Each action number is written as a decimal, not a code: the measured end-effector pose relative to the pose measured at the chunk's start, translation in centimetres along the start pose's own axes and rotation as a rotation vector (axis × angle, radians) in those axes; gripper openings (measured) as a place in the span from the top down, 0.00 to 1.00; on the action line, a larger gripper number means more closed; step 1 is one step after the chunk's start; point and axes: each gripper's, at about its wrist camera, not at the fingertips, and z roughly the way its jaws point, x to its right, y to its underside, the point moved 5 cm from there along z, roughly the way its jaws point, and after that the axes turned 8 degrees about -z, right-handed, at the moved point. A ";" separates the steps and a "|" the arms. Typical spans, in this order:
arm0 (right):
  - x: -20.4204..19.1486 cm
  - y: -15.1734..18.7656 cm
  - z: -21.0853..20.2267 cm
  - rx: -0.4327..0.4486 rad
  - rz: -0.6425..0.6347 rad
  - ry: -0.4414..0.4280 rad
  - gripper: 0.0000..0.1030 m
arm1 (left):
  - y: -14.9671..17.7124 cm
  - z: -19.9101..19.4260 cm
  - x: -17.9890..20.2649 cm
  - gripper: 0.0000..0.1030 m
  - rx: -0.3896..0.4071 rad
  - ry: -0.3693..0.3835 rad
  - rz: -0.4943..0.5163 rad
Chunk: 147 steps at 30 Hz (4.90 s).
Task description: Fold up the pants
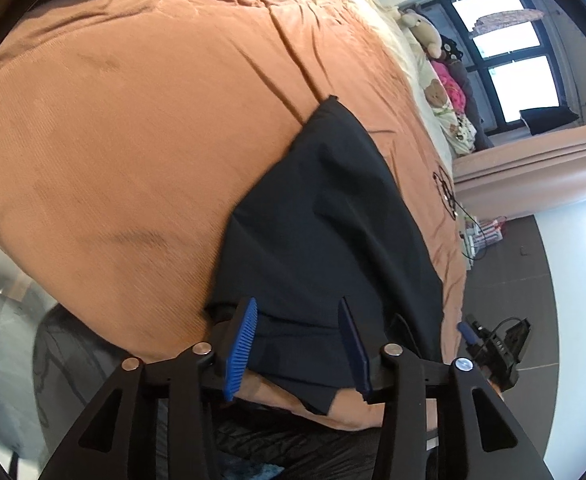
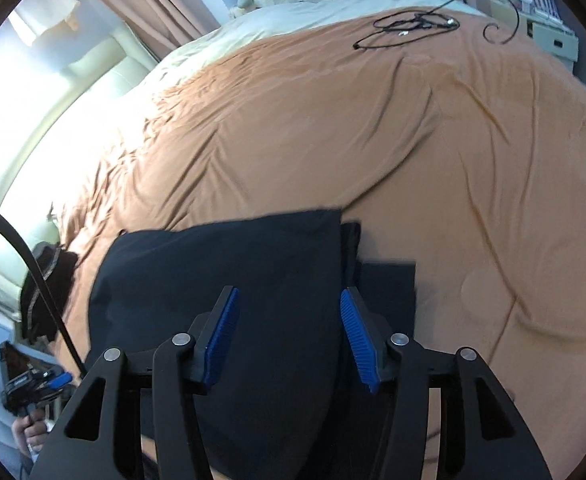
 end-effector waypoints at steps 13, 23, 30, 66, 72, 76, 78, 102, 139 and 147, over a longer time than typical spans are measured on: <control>3.3 4.8 -0.7 -0.033 0.139 -0.138 0.51 | 2.4 3.9 -0.5 0.43 -0.073 0.023 -0.053; 5.0 7.7 -0.8 -0.082 0.233 -0.197 0.44 | 2.7 4.2 -1.5 0.43 -0.039 0.032 -0.115; 6.7 8.7 -1.7 -0.087 0.317 -0.222 0.44 | 3.2 4.0 -2.0 0.43 -0.017 0.040 -0.137; 7.4 9.3 -7.2 0.037 0.254 -0.137 0.95 | 2.7 -0.1 -5.3 0.96 0.167 0.001 -0.310; 7.6 11.5 -6.9 0.002 0.290 -0.131 0.95 | 2.2 -0.5 -5.0 0.98 0.182 -0.009 -0.290; 7.0 12.4 -7.3 -0.004 0.293 -0.133 0.95 | 1.9 -0.1 -5.1 0.98 0.172 -0.025 -0.295; 6.8 12.7 -7.9 0.001 0.290 -0.130 0.95 | 2.1 0.1 -5.1 0.98 0.166 -0.032 -0.292; 8.3 13.8 -11.8 0.069 0.249 -0.065 0.48 | 1.7 -1.0 -2.7 0.60 0.068 -0.159 -0.105; 8.1 -2.8 1.5 -0.016 -0.115 -0.022 0.92 | -7.8 8.0 3.3 0.54 0.029 -0.317 0.167; 7.5 -4.9 2.0 -0.001 -0.160 -0.027 0.97 | -11.1 11.1 6.6 0.54 0.010 -0.351 0.270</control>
